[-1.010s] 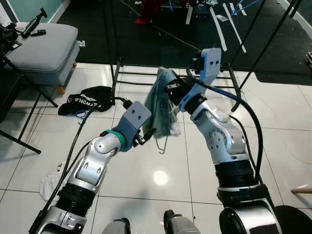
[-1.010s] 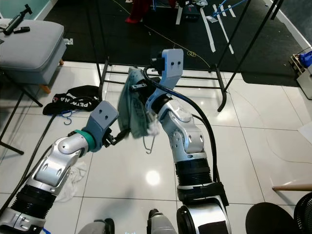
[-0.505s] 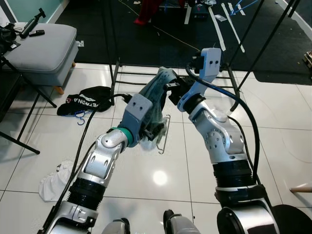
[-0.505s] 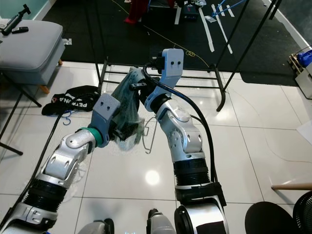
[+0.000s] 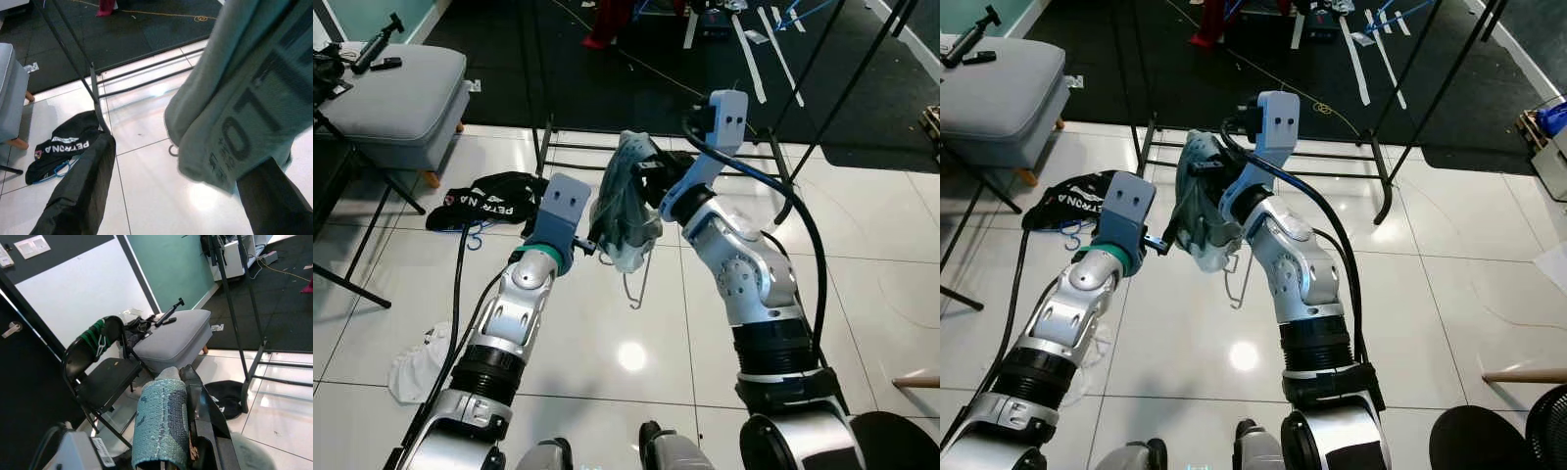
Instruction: Hang hanger
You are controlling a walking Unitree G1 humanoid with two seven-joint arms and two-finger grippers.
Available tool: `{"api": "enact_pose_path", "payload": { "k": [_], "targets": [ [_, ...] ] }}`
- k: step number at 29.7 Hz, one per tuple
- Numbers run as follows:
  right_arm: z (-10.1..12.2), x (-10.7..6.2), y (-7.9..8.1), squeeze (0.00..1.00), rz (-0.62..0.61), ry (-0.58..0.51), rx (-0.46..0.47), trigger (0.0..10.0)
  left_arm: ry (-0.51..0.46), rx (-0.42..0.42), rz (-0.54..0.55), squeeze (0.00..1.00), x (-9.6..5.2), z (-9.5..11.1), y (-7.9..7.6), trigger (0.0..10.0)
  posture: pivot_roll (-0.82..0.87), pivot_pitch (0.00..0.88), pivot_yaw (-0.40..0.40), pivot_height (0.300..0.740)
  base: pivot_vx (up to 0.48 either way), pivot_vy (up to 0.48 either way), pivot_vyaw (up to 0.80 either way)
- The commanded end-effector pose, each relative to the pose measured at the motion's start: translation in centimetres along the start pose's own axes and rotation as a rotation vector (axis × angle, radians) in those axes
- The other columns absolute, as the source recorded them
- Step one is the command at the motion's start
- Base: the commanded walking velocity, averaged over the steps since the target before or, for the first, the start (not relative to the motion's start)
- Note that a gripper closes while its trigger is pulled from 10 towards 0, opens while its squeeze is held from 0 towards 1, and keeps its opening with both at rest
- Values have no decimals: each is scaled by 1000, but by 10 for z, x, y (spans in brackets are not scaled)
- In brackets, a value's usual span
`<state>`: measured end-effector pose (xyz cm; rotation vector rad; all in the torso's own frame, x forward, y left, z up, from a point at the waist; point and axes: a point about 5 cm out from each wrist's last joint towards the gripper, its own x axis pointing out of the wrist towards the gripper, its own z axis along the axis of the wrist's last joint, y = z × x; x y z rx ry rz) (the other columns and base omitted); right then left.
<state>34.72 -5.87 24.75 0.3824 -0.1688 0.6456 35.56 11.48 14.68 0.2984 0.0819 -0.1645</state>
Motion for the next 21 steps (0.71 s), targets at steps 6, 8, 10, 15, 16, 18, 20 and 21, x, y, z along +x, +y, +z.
{"api": "enact_pose_path", "payload": {
  "k": [6,8,10,15,16,18,20,21],
  "targets": [
    [1,-3,3,0,12,-1,23,0,20,-11,-1,1000,3,-9,-3,9765,-38,117,-3,740,0,0,0],
    [1,-3,3,0,14,0,27,0,19,-18,8,1000,5,-10,-3,8118,-38,118,-3,740,0,0,0],
    [1,-3,4,0,18,1,35,0,13,-31,24,929,6,-11,-2,5647,-40,119,-5,740,0,0,0],
    [1,-3,6,0,32,7,46,0,-18,-26,87,678,9,-10,8,2784,-42,122,-5,740,0,0,0],
    [1,-3,7,0,34,9,47,0,-21,-23,99,678,9,-10,11,2784,-42,124,-5,740,0,0,0],
    [1,-4,7,0,34,12,47,0,-29,-10,112,518,10,-10,14,0,-42,124,-5,740,0,0,0],
    [1,-4,6,0,34,14,46,0,-31,-4,112,192,10,-10,15,0,-42,124,-5,740,0,0,0],
    [1,-4,6,0,34,17,46,0,-36,5,109,0,10,-9,16,0,-42,126,-7,740,0,0,0]
  ]
}}
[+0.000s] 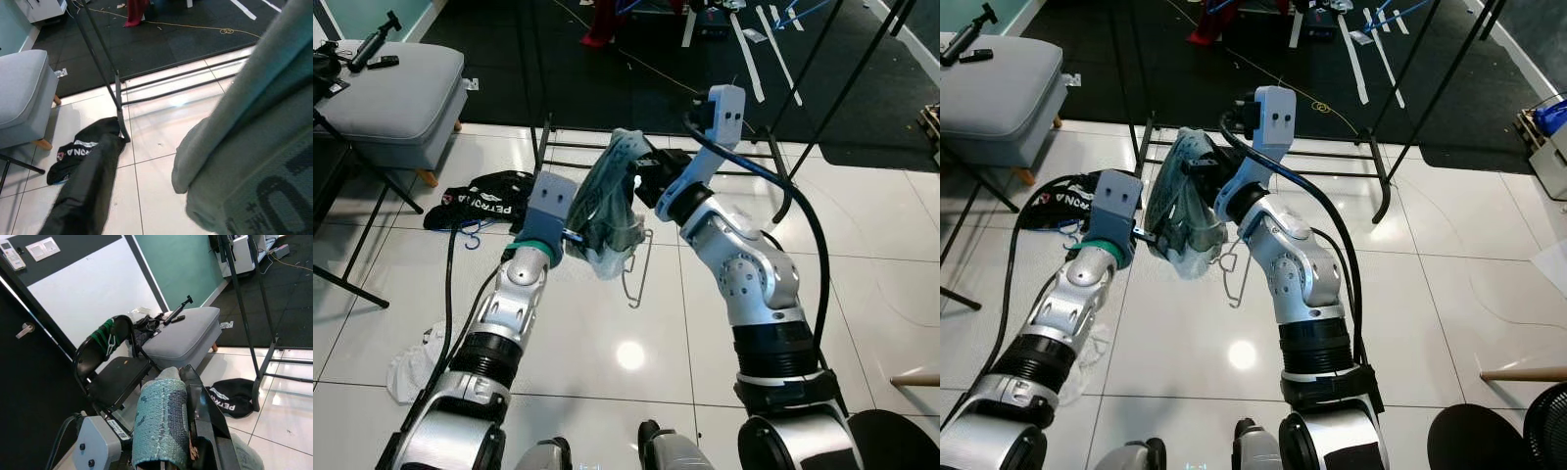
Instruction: Hang hanger
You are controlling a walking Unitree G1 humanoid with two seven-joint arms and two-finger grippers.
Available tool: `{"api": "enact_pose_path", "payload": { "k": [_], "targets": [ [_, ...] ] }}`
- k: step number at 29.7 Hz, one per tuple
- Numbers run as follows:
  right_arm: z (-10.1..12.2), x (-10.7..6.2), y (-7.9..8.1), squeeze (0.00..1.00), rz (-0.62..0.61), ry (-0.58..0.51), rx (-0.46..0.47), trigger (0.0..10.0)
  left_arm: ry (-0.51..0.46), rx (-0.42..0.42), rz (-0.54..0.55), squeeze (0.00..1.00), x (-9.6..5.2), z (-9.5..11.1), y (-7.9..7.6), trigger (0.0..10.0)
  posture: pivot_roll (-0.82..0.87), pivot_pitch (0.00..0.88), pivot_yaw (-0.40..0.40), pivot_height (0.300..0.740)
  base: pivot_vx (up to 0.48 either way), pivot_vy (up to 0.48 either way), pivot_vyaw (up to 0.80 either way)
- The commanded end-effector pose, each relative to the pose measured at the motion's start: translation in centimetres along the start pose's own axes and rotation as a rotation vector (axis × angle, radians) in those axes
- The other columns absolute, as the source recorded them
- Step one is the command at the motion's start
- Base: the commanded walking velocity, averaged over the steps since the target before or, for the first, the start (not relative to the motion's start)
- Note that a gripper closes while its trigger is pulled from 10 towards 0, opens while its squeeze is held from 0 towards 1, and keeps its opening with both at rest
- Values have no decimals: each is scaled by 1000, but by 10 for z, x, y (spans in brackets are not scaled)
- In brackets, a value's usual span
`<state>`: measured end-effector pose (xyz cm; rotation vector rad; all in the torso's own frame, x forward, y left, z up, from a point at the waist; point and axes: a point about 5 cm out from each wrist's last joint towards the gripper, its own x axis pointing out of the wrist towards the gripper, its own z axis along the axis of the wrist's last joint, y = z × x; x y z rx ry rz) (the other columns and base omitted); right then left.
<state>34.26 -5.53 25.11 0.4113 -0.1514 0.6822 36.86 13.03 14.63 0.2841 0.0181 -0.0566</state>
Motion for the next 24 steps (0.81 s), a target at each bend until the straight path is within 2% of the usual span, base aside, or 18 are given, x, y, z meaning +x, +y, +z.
{"api": "enact_pose_path", "payload": {
  "k": [1,8,16,20,24],
  "targets": [
    [-2,-3,-1,0,3,7,9,0,4,29,-15,0,-1,-4,-1,0,-42,126,-7,740,0,0,0],
    [-4,-4,-2,0,1,17,6,0,-18,61,-47,0,-2,-3,-4,0,-40,126,-6,740,0,0,0],
    [-5,-5,-5,0,-7,25,-5,0,-9,59,-84,0,-3,-7,-1,0,-41,126,-5,740,0,0,0],
    [-7,-10,-13,0,-34,42,-44,0,-15,118,-180,0,-4,-4,4,0,-39,127,-7,740,0,0,0],
    [-9,-15,-20,0,-59,47,-47,0,-29,163,-205,0,-6,0,11,0,-38,127,-7,740,0,0,0]
  ]
}}
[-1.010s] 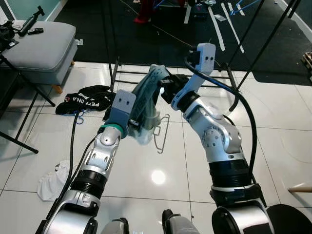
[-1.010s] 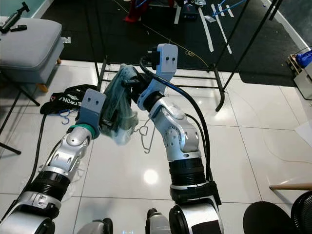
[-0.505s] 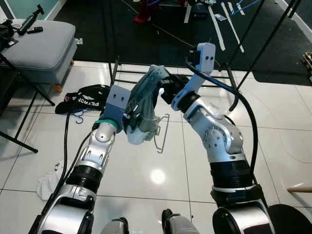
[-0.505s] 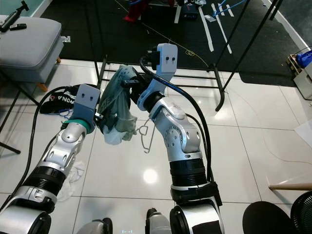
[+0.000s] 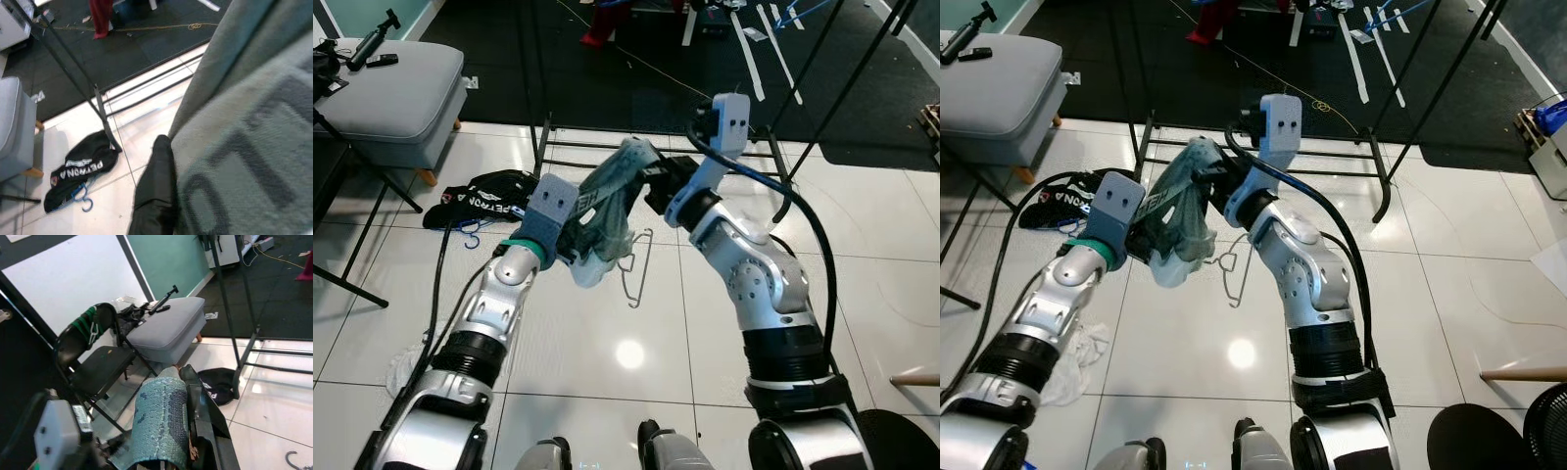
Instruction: Hang hanger
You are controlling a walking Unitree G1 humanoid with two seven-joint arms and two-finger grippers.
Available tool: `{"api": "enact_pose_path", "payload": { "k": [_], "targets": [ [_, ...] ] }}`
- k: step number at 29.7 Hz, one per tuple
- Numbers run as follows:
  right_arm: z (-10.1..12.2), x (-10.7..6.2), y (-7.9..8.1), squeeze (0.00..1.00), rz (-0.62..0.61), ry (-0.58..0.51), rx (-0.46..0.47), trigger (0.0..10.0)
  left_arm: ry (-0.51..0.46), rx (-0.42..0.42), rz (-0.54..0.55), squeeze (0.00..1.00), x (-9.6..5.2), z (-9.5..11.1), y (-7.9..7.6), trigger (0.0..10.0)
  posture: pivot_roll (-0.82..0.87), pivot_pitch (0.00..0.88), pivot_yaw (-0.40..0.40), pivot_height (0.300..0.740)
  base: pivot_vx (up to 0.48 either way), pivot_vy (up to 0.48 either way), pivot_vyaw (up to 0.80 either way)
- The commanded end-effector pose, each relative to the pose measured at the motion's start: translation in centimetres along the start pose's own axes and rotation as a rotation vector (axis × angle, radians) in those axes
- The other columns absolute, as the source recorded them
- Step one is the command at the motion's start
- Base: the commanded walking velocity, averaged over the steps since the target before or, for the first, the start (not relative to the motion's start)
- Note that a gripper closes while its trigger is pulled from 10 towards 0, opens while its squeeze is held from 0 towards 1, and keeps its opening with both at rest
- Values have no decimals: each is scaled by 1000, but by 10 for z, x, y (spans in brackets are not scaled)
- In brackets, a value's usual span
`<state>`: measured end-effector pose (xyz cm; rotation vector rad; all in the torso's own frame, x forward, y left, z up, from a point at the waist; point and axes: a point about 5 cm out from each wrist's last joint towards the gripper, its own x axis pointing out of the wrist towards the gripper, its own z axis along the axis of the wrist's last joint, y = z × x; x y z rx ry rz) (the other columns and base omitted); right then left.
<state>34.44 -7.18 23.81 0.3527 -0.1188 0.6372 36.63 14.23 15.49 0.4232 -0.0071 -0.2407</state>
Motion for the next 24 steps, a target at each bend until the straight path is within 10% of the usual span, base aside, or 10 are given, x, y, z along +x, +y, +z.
{"api": "enact_pose_path", "payload": {
  "k": [1,13,24],
  "targets": [
    [-4,-3,-3,0,-10,7,2,0,17,19,-30,0,-3,-4,-4,0,-38,127,-7,740,0,0,0],
    [-38,-32,-28,0,-30,151,-273,0,-18,172,-101,0,-14,20,29,0,-33,131,4,740,0,0,0],
    [-67,-40,-33,0,-33,251,-288,0,-5,149,-387,0,-30,36,0,0,-22,123,6,740,0,0,0]
  ]
}}
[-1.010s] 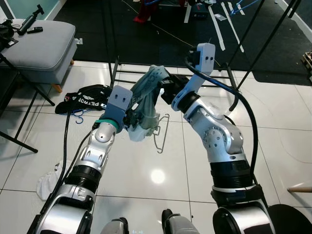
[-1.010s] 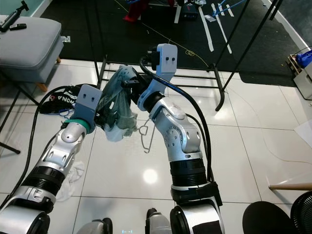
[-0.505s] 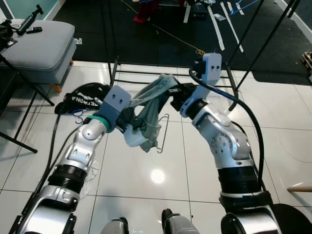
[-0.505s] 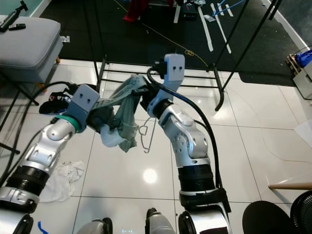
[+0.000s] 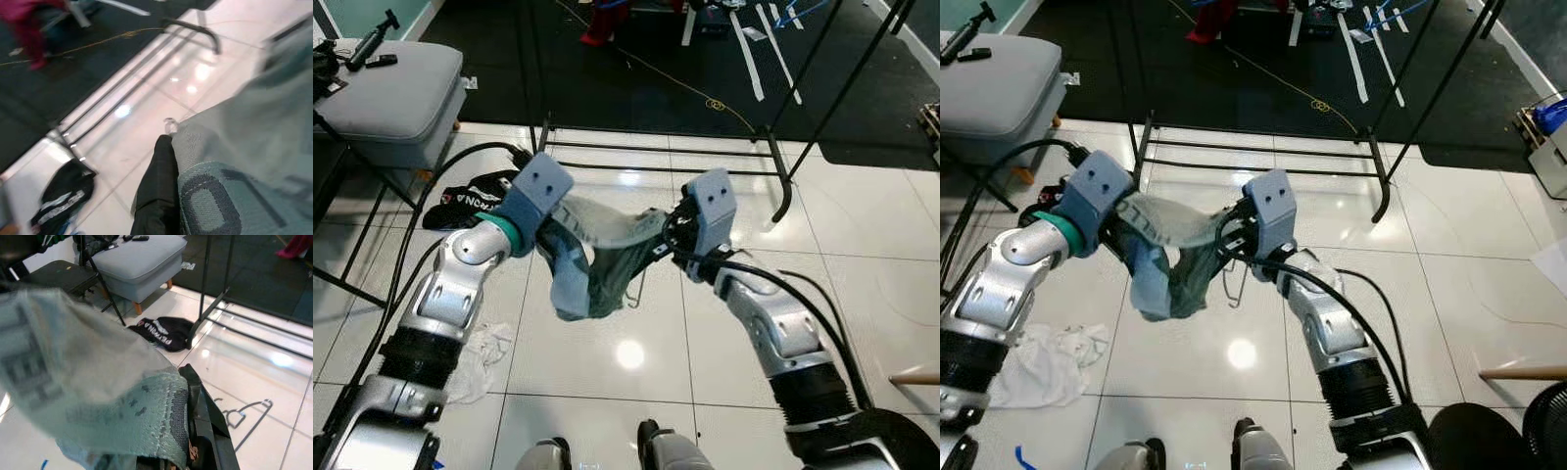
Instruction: Hang hanger
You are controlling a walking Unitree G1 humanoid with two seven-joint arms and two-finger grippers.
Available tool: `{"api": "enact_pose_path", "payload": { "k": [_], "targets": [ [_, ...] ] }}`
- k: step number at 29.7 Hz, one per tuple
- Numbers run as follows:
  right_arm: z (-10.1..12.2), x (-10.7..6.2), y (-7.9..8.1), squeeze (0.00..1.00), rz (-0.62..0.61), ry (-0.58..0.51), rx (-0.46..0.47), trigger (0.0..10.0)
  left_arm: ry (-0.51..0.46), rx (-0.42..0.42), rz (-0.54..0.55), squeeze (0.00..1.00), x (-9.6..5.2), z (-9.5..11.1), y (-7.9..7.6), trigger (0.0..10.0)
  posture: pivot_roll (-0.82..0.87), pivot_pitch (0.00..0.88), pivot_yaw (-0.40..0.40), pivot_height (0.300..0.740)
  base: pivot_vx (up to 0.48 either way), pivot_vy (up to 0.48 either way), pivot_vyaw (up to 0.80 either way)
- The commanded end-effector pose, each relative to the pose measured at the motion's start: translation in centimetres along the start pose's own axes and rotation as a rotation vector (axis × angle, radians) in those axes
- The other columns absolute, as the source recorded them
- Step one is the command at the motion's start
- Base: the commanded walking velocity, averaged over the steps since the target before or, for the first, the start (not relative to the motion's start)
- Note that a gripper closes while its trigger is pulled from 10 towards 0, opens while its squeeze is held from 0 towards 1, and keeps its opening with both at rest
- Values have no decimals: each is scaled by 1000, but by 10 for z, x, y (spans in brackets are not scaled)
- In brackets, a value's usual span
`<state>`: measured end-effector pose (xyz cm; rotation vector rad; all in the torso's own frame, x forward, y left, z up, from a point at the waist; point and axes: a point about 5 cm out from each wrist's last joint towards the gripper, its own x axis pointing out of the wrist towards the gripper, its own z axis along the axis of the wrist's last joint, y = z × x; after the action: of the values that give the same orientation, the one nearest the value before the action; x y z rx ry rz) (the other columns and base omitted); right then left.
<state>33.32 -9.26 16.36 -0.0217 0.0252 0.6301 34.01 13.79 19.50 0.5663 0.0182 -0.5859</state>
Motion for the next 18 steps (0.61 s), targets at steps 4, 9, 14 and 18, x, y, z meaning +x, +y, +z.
{"api": "enact_pose_path", "payload": {
  "k": [4,9,14,18],
  "targets": [
    [-5,0,0,0,-13,-11,19,0,24,1,-39,0,-1,-2,-10,0,-19,116,8,740,0,0,0],
    [-4,1,5,1000,27,-48,26,0,43,-14,-29,0,0,3,-10,0,-13,107,9,740,0,0,0],
    [-4,2,9,1000,43,-97,41,10000,99,-68,-12,0,-1,7,-5,0,-12,105,10,740,0,0,0],
    [-10,1,10,0,44,-93,91,10000,101,-147,3,0,0,12,-3,0,-7,100,12,740,0,0,0]
  ]
}}
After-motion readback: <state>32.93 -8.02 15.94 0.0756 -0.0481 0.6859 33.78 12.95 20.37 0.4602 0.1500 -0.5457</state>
